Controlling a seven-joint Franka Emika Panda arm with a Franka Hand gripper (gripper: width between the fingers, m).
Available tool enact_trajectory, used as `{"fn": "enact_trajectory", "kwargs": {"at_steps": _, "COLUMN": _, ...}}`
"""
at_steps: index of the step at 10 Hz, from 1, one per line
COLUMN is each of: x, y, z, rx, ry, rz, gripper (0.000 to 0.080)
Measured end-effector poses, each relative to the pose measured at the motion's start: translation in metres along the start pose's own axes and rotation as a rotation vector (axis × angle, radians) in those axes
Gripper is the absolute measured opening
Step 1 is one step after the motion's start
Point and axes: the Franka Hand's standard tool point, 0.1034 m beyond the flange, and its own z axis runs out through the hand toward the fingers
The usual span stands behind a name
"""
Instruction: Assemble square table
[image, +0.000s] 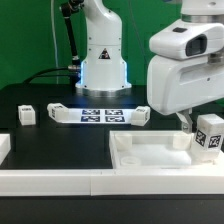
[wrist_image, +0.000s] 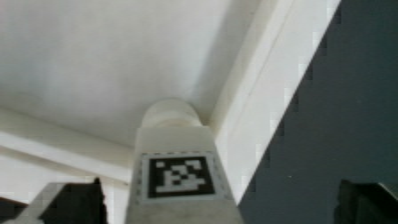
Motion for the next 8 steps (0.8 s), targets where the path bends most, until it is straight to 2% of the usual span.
{"fn": "enact_trajectory", "kwargs": {"at_steps": 2, "x": -0.002, "y": -0.001, "z": 0.001, "rx": 0.004, "ry": -0.011, "rz": -0.001, "gripper": 0.0649}}
{"fn": "enact_trajectory", "kwargs": {"at_steps": 3, "x": -0.003, "y": 0.003, "z": 0.002, "rx": 0.007, "ry": -0.024, "rz": -0.001, "gripper": 0.0649}}
{"fn": "enact_trajectory", "kwargs": {"at_steps": 5, "x": 0.009, "y": 0.022, "z": 0.001, "rx": 0.006, "ry": -0.032, "rz": 0.024, "gripper": 0.0649}}
{"fn": "enact_trajectory", "kwargs": {"at_steps": 8, "x": 0.012, "y": 0.019, "z": 0.005, "rx": 0.011, "ry": -0.029, "rz": 0.052, "gripper": 0.0649}}
